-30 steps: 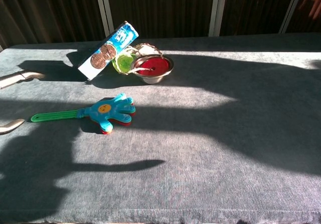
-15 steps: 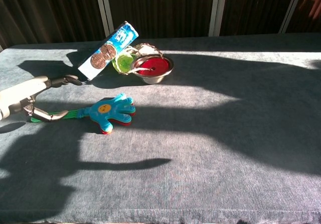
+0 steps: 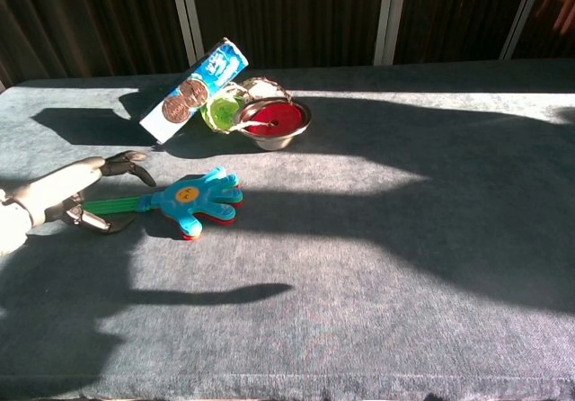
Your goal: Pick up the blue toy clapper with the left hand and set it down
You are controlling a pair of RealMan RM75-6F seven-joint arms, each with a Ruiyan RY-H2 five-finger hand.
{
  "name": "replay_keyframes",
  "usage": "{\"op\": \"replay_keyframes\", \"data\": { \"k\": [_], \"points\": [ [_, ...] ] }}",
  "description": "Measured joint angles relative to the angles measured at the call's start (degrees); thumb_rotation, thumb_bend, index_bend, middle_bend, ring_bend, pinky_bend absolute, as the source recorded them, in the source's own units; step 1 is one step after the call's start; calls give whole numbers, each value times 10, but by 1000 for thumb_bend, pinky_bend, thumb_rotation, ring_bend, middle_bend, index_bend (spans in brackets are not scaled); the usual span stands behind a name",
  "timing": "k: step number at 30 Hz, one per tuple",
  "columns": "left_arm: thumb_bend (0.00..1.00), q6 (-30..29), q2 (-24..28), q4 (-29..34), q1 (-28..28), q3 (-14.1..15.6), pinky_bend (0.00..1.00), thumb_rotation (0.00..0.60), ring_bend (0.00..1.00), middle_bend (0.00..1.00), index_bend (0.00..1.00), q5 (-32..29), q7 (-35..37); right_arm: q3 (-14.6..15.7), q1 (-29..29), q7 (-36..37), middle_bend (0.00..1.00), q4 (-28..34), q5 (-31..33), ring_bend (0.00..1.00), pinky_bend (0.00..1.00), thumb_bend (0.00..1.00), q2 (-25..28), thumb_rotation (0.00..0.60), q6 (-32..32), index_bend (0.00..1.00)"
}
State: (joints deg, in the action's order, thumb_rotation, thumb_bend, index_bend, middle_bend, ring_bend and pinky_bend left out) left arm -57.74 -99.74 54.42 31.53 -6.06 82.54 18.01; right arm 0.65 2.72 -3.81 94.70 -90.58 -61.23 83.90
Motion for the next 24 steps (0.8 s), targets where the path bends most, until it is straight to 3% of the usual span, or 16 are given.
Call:
{"op": "replay_keyframes", "data": {
  "k": [9, 17, 24],
  "points": [
    [380, 8, -11, -16, 6, -1, 0, 600, 0, 0, 329, -10, 8, 0, -1, 0, 0, 1, -1, 0, 0, 121, 1, 600, 2, 0],
    [384, 1, -18, -26, 9, -2, 0, 600, 0, 40, 491, -11, 12, -1, 0, 0, 0, 1, 1, 0, 0, 121, 0, 600, 1, 0],
    [385, 4, -26, -42, 12, -3, 0, 600, 0, 47, 521, -15, 15, -3, -2, 3, 0, 1, 1, 0, 0, 121, 2, 600, 6, 0]
  ]
}}
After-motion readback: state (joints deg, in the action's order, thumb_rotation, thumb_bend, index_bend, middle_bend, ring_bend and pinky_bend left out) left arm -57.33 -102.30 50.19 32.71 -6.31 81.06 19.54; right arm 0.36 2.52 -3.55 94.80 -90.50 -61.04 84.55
